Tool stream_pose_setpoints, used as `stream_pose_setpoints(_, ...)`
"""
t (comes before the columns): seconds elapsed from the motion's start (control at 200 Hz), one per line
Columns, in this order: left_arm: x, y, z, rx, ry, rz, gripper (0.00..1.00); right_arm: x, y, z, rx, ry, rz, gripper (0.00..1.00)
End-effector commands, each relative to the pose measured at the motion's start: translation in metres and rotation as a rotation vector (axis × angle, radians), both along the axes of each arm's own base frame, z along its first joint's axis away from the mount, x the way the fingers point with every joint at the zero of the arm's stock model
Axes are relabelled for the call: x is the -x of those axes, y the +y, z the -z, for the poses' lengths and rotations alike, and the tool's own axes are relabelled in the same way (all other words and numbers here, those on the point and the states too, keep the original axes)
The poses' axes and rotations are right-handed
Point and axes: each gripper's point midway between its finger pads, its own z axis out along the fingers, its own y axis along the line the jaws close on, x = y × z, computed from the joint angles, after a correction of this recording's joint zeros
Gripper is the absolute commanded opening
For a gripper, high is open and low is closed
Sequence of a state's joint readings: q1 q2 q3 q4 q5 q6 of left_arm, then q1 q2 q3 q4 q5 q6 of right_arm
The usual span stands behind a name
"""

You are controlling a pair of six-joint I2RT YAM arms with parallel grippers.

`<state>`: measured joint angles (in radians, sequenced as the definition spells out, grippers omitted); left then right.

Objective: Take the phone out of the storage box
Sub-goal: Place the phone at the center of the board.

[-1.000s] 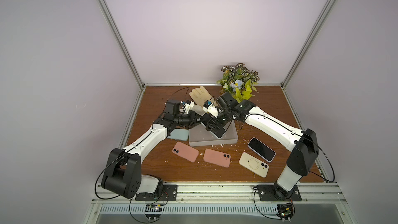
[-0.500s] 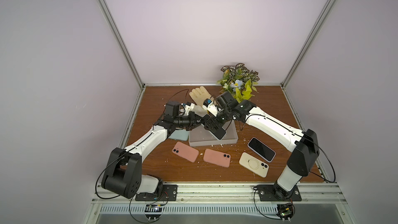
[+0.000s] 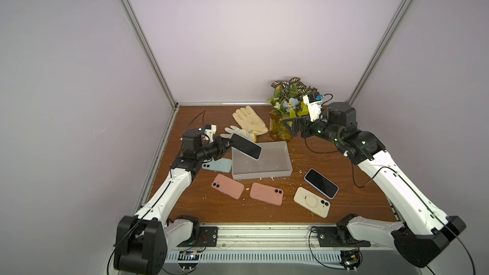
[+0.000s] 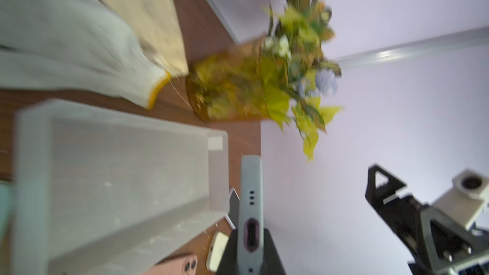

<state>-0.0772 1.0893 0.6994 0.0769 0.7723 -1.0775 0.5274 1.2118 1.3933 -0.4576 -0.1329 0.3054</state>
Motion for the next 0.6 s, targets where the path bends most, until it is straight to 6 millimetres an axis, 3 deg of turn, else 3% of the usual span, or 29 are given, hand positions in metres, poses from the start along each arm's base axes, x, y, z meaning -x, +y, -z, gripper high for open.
stream_pose_setpoints(0.0,-0.018,0.055,-0.017,-0.102,-0.064,-0.25,0.0,-0.004,0.007,0.014,-0.035,0.048,0.008,0.99)
stream_pose_setpoints(0.285,-0.049,0.138,-0.031,-0.338,-0.057,-0.515,0.0,0.001,0.022,0.024,-0.081,0.078,-0.069,0.99)
stream_pose_setpoints(0.425,-0.077,0.157,0.001,-0.387,0.015,-0.488,0.0,0.007,0.026,0.024,-0.109,0.073,-0.099,0.99)
stream_pose_setpoints(0.595,-0.109,0.149,0.047,-0.349,0.104,-0.38,0.0,0.015,0.022,0.027,-0.099,0.068,-0.112,0.99)
